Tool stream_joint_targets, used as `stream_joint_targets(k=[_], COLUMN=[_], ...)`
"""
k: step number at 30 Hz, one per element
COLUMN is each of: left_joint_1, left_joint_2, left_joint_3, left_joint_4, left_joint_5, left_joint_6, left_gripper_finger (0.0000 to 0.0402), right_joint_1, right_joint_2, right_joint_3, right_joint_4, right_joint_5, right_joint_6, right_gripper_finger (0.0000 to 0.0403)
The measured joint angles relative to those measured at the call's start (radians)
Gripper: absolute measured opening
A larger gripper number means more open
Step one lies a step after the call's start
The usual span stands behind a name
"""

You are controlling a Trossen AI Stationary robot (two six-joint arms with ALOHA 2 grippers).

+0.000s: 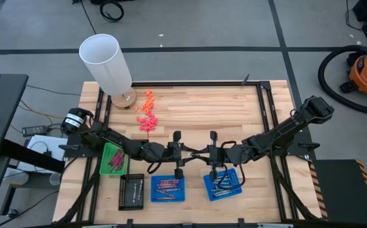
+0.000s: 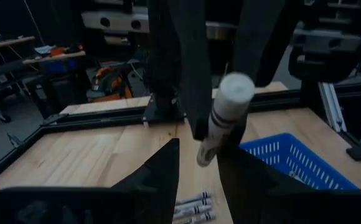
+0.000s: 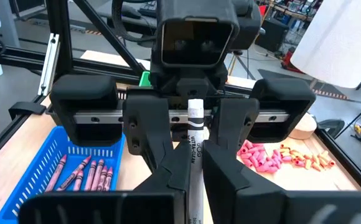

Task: Sort crayons
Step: Put the white crayon into the black basket

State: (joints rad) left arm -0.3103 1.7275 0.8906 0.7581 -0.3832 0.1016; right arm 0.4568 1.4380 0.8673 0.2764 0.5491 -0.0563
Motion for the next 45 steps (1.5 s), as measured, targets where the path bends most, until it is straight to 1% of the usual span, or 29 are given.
stream_joint_targets(k=[6,9,12,18,23,28,32,36,39,41,45], left_joint_1=[0.0,0.0,0.0,0.0,0.0,-0.008,-0.033,-0.066,-0.09,-0.103,-0.134], left_joint_2=[0.0,0.0,0.0,0.0,0.0,0.0,-0.031,-0.109,-0.178,-0.225,-0.313], left_joint_3=[0.0,0.0,0.0,0.0,0.0,0.0,0.0,0.001,0.0,0.001,0.0], left_joint_4=[0.026,0.027,0.027,0.024,0.008,-0.069,-0.188,-0.402,-0.577,-0.692,-0.903], left_joint_5=[0.0,0.0,0.0,0.0,-0.001,-0.019,-0.043,-0.047,-0.048,-0.041,0.02], left_joint_6=[0.024,0.024,0.024,0.024,0.013,-0.016,-0.026,-0.1,-0.207,-0.295,-0.503], left_gripper_finger=[0.0118,0.011,0.0087,0.0021,0.0021,0.0035,0.0035,0.0035,0.0035,0.0035,0.0036], right_joint_1=[0.0,0.0,-0.001,-0.008,-0.009,-0.009,-0.006,-0.001,-0.001,-0.001,-0.01], right_joint_2=[0.0,0.0,0.0,0.0,0.0,-0.001,-0.001,-0.001,-0.001,-0.001,-0.001], right_joint_3=[0.0,0.0,0.0,0.0,0.0,0.001,0.001,0.001,-0.001,-0.018,-0.053], right_joint_4=[0.0,0.0,0.0,-0.002,-0.004,-0.033,-0.102,-0.21,-0.265,-0.253,-0.241], right_joint_5=[0.0,0.0,0.0,-0.001,-0.003,-0.003,0.014,0.051,0.086,0.11,0.139], right_joint_6=[0.003,0.004,0.011,0.06,0.081,0.11,0.15,0.208,0.244,0.248,0.248], right_gripper_finger=[0.004,0.0041,0.0044,0.0058,0.0069,0.0082,0.0091,0.0094,0.0093,0.0094,0.0095])
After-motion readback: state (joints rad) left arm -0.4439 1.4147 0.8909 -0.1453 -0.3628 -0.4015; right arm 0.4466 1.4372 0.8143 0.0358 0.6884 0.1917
